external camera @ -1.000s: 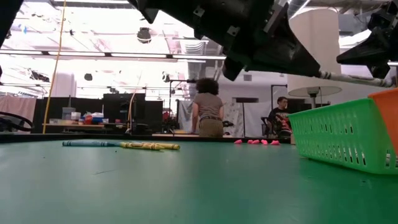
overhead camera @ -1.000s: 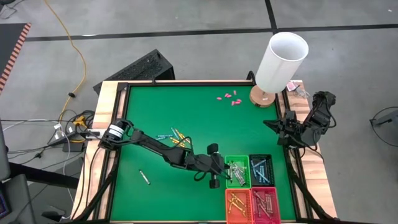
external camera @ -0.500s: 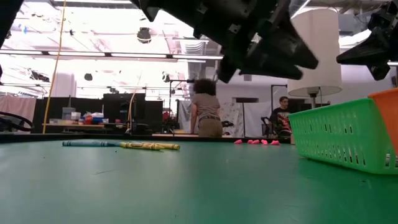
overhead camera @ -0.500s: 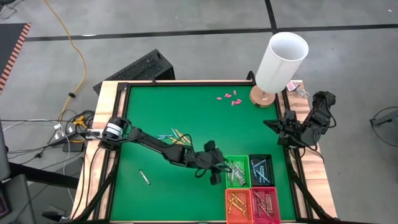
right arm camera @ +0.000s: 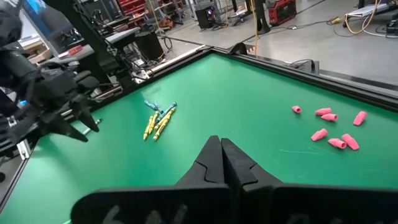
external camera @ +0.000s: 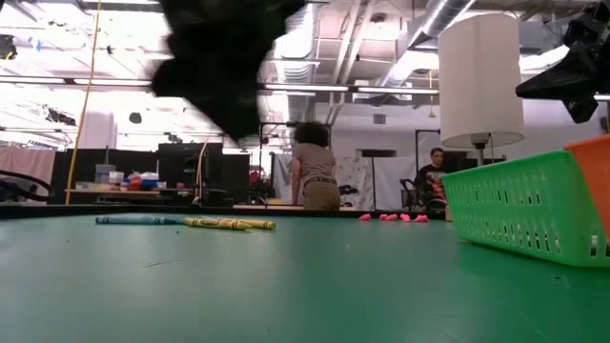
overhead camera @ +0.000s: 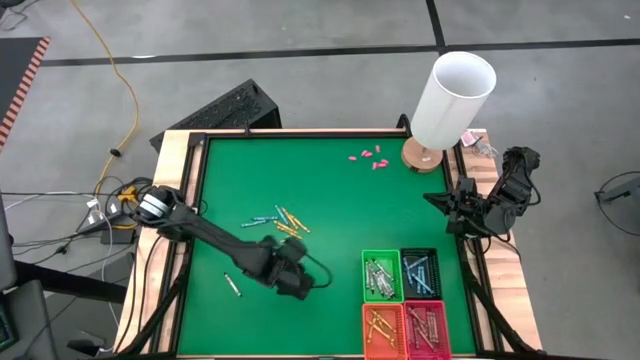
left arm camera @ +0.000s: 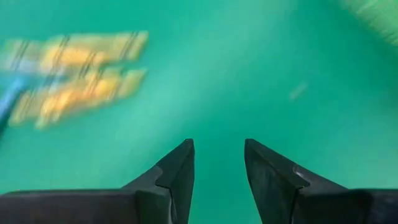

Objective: Sort crayons
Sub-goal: Put the black crayon into the green bin

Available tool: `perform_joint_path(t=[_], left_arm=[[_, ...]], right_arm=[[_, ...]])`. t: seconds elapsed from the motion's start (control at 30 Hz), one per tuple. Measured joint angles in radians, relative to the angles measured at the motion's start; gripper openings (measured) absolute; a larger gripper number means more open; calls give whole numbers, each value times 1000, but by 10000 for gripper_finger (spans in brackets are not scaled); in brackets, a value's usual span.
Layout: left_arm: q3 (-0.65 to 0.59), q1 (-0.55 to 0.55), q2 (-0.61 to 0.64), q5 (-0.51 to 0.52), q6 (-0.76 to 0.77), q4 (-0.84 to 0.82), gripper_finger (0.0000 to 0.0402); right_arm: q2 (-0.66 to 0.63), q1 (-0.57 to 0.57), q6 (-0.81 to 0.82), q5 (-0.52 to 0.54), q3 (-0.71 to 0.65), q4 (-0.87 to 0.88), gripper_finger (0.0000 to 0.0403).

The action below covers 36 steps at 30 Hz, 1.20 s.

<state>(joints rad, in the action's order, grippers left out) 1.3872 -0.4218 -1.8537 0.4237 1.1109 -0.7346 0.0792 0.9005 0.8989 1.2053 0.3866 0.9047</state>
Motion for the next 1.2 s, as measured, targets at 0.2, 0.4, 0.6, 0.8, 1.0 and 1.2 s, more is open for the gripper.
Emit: perform_joint_path(t=[0.2, 0.4, 0.6, 0.8, 1.0, 1.2], left_arm=[[0, -98, 1, -140, 388, -317, 129], [-1, -187, 1, -205, 717, -495, 129], [-1, -242, 1, -215, 842, -486, 129], [-1, -263, 1, -255, 781, -395, 129], [-1, -262, 1, -216, 578, -336, 129], [-1, -248, 1, -250, 888, -380, 129]], right_arm=[[0, 0, -1, 0, 0, 0, 0], [0, 0, -1, 0, 0, 1, 0], [0, 0, -1, 0, 0, 1, 0], [0, 0, 0, -2, 0, 0, 0], [0, 0, -5, -2, 0, 0, 0], [0, 0, -5, -2, 0, 0, 0]])
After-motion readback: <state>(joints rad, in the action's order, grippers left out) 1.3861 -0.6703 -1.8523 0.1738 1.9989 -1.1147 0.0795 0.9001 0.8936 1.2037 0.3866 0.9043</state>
